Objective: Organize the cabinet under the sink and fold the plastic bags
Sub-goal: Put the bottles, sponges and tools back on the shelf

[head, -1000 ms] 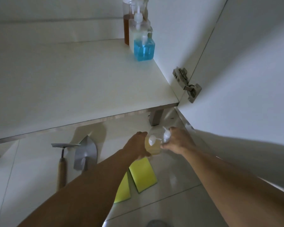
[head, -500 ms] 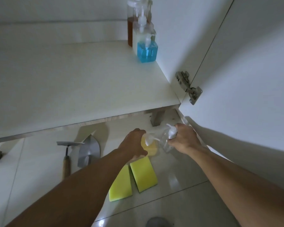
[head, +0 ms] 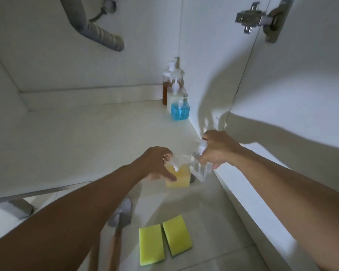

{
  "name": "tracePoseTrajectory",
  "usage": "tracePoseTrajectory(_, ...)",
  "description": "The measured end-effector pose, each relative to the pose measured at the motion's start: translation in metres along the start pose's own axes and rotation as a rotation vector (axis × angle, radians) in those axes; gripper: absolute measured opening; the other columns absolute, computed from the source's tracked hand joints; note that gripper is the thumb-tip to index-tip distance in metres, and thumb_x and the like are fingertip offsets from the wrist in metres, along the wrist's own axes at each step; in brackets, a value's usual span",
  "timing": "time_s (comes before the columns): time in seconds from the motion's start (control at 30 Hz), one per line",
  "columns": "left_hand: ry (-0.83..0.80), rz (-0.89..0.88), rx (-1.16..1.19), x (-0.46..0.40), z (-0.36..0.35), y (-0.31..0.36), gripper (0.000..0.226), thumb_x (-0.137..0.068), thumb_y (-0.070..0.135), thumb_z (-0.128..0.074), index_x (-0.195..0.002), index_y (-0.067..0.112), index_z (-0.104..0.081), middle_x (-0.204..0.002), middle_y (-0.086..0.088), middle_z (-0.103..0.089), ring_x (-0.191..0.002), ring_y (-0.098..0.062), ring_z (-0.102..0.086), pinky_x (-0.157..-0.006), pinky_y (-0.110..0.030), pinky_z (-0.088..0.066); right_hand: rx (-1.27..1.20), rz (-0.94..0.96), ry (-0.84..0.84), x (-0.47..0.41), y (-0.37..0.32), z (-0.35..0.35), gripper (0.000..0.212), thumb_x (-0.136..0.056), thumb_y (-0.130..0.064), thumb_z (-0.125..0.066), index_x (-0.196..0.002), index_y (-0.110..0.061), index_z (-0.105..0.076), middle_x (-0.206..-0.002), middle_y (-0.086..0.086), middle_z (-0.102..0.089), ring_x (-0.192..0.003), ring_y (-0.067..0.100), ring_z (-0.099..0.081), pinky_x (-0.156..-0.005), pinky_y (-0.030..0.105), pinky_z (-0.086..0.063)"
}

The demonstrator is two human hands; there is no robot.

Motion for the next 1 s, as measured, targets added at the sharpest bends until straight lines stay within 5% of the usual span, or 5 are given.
tracePoseTrajectory(0.07,0.044,-0.001,-0.008,-0.006,0.019,0.006,0.082,-0.059,0.026,-0.092,-0.130,0.013,-0.054,-0.112,0.002,-0.057,-0.095,-0.013,-0.056,-0.077,-0.020,-0.042,-0.002,0.029,0.042,-0.008,-0.015,0.016,0.039,-0.071,-0.011,-0.077,-0.102,-0.012,-0.054,-0.097,0.003,-0.061,-0.062,0.021,-0.072,-0.041,0.023,-0.051)
tracePoseTrajectory(0.17,0.066,0.026,-0.001,-0.019,0.038,0.009,0.088,-0.060,0.025,-0.091,-0.136,0.012,-0.049,-0.123,-0.001,-0.056,-0.102,-0.016,-0.055,-0.080,-0.023,-0.042,0.013,0.062,0.116,-0.031,-0.031,0.030,0.036,-0.073,-0.011,-0.076,-0.103,-0.008,-0.057,-0.096,0.006,-0.065,-0.063,0.019,-0.073,-0.055,0.026,-0.058)
tracePoseTrajectory(0.37,0.082,0.073,0.021,-0.057,0.046,-0.003,0.095,-0.060,0.021,-0.091,-0.141,0.012,-0.043,-0.131,-0.003,-0.054,-0.114,-0.019,-0.056,-0.086,-0.025,-0.046,0.135,0.083,0.202,-0.089,-0.040,0.037,0.035,-0.067,-0.006,-0.073,-0.098,-0.007,-0.056,-0.084,0.004,-0.058,-0.077,0.021,-0.063,-0.051,0.021,-0.041)
tracePoseTrajectory(0.77,0.133,0.076,0.087,-0.154,0.037,-0.037,0.087,-0.059,0.017,-0.091,-0.136,0.014,-0.050,-0.128,-0.002,-0.053,-0.105,-0.015,-0.053,-0.080,-0.023,-0.044,0.193,0.185,0.245,-0.205,-0.027,0.021,0.045,-0.086,-0.003,-0.059,-0.130,-0.012,-0.052,-0.125,0.009,-0.060,-0.113,0.032,-0.058,-0.083,0.030,-0.045)
tracePoseTrajectory(1.0,0.115,0.073,0.125,-0.182,0.035,-0.038,0.085,-0.064,0.016,-0.089,-0.138,0.016,-0.047,-0.133,-0.001,-0.053,-0.115,-0.018,-0.054,-0.098,-0.033,-0.049,0.277,0.219,0.338,-0.247,-0.030,0.009,0.023,-0.095,-0.017,-0.056,-0.117,-0.013,-0.053,-0.115,0.011,-0.064,-0.106,0.032,-0.062,-0.084,0.034,-0.048)
Point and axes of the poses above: each hand's wrist, its own x-axis away from the middle knuckle, its own z-axis out of the back of the hand, y = z × x, the point moved 2 cm from there along -x, towards the middle knuckle
